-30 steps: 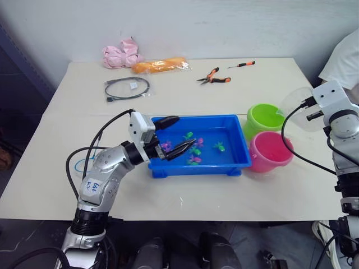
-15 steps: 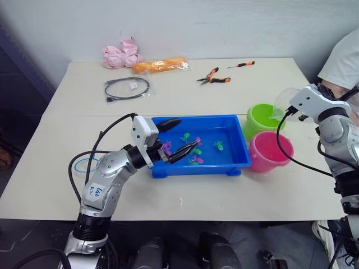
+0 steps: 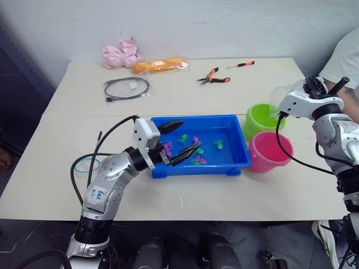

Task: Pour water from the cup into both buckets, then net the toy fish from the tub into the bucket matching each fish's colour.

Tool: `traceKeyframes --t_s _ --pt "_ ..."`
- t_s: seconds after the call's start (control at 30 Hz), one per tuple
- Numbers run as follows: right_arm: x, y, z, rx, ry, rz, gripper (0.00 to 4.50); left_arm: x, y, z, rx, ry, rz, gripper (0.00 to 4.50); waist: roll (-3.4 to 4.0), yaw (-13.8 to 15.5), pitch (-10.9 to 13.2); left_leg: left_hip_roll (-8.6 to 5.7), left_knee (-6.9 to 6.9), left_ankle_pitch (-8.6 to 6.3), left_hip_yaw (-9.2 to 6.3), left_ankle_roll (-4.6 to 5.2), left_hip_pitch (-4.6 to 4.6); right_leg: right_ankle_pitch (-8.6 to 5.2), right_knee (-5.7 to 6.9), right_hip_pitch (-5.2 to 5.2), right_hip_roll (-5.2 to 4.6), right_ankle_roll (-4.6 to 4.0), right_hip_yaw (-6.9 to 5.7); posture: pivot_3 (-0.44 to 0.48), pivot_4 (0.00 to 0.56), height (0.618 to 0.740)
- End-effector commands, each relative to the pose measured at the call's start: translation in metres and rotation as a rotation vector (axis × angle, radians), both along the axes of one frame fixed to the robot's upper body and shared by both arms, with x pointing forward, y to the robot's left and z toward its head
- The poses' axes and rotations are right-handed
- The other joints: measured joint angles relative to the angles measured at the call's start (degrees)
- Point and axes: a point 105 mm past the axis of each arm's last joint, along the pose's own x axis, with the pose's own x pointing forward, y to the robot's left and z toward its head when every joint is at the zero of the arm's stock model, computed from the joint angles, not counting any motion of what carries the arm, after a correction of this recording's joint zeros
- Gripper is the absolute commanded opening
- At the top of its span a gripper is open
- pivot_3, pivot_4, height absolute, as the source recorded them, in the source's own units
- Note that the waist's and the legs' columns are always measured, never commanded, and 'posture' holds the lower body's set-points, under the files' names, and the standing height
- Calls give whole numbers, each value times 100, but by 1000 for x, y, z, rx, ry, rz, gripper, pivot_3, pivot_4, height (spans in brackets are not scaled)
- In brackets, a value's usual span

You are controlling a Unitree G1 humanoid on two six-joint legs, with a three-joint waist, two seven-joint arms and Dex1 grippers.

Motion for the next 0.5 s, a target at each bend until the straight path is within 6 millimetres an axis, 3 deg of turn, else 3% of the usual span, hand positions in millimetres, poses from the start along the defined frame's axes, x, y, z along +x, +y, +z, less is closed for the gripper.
traceKeyframes --t_s 0.03,0.33,0.5 --pt "-8 0 32 -49 -101 7 59 -4 0 10 -12 -53 0 4500 0 0 0 0 0 0 0 0 0 0 0 0 0 0 0 0 150 740" --pt "-13 4 40 -71 -158 41 59 -3 1 10 -10 -52 1 4500 0 0 0 0 0 0 0 0 0 0 0 0 0 0 0 0 150 740" --pt "-14 -3 27 34 -152 21 59 -3 0 10 -9 -54 -3 4500 0 6 0 0 0 0 -1 0 0 0 -2 0 0 0 0 0 150 740"
